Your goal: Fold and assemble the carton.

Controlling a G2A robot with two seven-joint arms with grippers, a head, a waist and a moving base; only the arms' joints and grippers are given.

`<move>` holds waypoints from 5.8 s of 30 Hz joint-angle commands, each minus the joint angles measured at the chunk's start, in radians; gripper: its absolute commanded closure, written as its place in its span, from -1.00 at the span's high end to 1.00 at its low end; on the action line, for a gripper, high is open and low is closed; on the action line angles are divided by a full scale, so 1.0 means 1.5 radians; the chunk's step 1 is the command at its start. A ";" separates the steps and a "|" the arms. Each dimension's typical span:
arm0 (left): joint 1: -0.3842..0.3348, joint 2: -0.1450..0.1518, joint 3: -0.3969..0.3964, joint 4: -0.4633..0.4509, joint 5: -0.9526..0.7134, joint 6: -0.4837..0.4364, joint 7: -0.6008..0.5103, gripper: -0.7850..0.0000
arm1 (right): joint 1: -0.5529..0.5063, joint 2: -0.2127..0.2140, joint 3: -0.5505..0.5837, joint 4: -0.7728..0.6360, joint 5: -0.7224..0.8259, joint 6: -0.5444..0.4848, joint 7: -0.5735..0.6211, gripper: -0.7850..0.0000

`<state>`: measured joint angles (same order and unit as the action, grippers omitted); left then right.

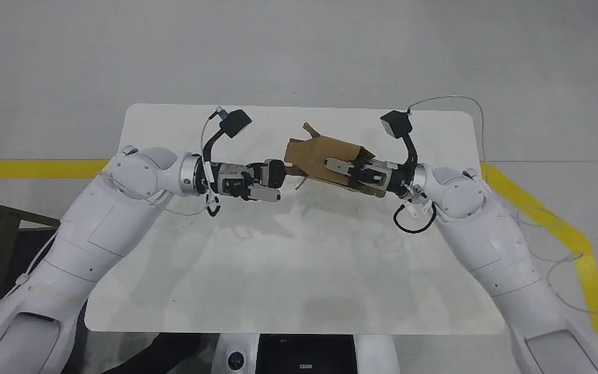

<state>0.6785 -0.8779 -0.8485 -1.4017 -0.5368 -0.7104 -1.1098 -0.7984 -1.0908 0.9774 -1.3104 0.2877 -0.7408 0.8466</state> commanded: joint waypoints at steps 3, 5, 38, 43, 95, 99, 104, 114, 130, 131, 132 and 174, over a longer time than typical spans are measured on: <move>0.002 0.005 -0.017 0.021 0.037 -0.010 0.010 1.00 | -0.005 0.004 0.008 0.000 0.020 0.000 0.038 -1.00; 0.004 0.007 -0.025 0.034 0.048 -0.017 0.017 1.00 | -0.007 0.005 0.011 -0.001 0.028 -0.001 0.056 -1.00; -0.001 -0.018 -0.020 0.067 0.253 -0.023 0.123 1.00 | 0.008 -0.016 -0.038 -0.035 0.107 -0.025 0.110 -1.00; -0.005 -0.021 -0.021 0.069 0.240 -0.024 0.115 1.00 | 0.013 -0.021 -0.047 -0.036 0.109 -0.026 0.117 -1.00; -0.016 -0.047 -0.027 0.096 0.173 -0.030 0.067 1.00 | 0.025 -0.036 -0.083 -0.038 0.115 -0.024 0.131 -1.00; -0.016 -0.048 -0.029 0.099 0.173 -0.030 0.065 1.00 | 0.026 -0.037 -0.084 -0.037 0.116 -0.025 0.130 -1.00; -0.017 -0.050 -0.032 0.105 0.175 -0.030 0.065 1.00 | 0.027 -0.038 -0.085 -0.038 0.114 -0.026 0.129 -1.00; -0.018 -0.053 -0.035 0.108 0.172 -0.029 0.062 1.00 | 0.028 -0.040 -0.091 -0.041 0.114 -0.024 0.131 -1.00; 0.008 -0.048 -0.048 0.102 0.212 -0.031 0.044 1.00 | 0.012 -0.035 -0.024 0.001 0.125 -0.043 0.064 -1.00; 0.009 -0.048 -0.046 0.097 0.218 -0.031 0.042 1.00 | 0.010 -0.034 -0.020 0.000 0.123 -0.043 0.056 -1.00; 0.010 -0.049 -0.045 0.094 0.223 -0.030 0.041 1.00 | 0.007 -0.034 -0.018 -0.001 0.119 -0.042 0.049 -1.00; 0.007 -0.056 -0.054 0.079 0.204 -0.028 0.035 1.00 | 0.010 -0.057 -0.049 -0.017 0.041 -0.021 0.044 -1.00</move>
<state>0.6891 -0.9613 -0.9291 -1.2835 -0.2318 -0.7535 -1.0567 -0.7836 -1.1766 0.9039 -1.3348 0.3495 -0.7722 0.9100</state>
